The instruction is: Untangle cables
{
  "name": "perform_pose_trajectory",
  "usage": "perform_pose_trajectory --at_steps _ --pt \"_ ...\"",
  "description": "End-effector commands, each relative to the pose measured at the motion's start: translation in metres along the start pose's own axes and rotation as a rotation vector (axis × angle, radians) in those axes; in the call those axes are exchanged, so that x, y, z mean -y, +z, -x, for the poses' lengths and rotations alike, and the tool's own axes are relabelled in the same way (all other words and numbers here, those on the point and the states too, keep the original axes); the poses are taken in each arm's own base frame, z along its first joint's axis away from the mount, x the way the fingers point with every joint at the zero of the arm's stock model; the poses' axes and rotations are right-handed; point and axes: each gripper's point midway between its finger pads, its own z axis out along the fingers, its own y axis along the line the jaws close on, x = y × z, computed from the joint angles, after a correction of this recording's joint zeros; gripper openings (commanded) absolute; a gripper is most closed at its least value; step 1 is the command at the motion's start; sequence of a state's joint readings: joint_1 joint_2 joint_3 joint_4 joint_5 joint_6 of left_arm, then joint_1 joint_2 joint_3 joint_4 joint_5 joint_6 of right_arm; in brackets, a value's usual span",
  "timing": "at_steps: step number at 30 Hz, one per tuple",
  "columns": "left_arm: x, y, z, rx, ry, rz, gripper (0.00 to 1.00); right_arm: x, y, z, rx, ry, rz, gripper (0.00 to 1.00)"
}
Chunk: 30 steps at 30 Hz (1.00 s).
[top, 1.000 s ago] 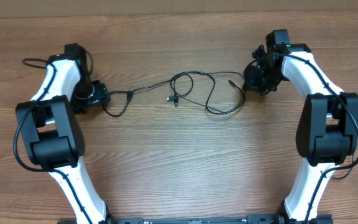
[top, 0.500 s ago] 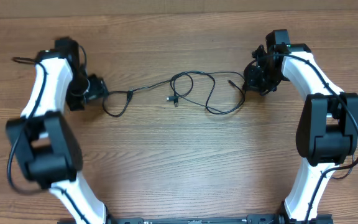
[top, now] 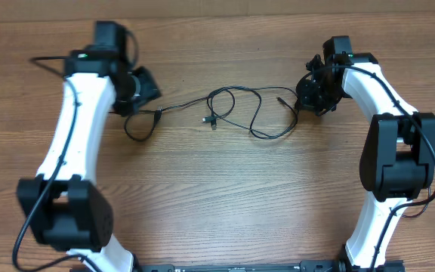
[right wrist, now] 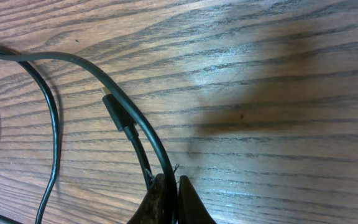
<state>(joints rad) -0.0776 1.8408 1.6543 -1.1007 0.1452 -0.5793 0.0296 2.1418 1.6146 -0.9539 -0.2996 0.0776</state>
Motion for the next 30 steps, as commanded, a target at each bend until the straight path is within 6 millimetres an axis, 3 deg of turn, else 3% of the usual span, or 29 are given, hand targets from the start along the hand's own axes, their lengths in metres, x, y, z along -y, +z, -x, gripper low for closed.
perform_pose_trajectory --at_steps 1,7,12,15,30 --pt "0.023 0.038 -0.015 -0.058 -0.091 0.010 0.56 -0.007 -0.010 0.002 0.023 -0.016 0.013 0.04" --pt "0.042 0.089 -0.023 -0.087 -0.145 0.020 0.56 -0.008 -0.009 0.002 0.026 -0.021 0.014 0.04" --pt "0.040 0.122 -0.025 -0.112 -0.219 0.041 0.55 -0.011 -0.009 0.002 0.028 -0.028 0.015 0.04" --pt "0.041 0.138 -0.028 -0.140 -0.230 0.032 0.49 -0.013 -0.008 0.003 0.030 -0.033 0.016 0.04" --pt "0.049 0.146 -0.021 -0.120 -0.287 -0.002 0.47 -0.016 -0.007 0.004 0.034 -0.041 0.018 0.04"
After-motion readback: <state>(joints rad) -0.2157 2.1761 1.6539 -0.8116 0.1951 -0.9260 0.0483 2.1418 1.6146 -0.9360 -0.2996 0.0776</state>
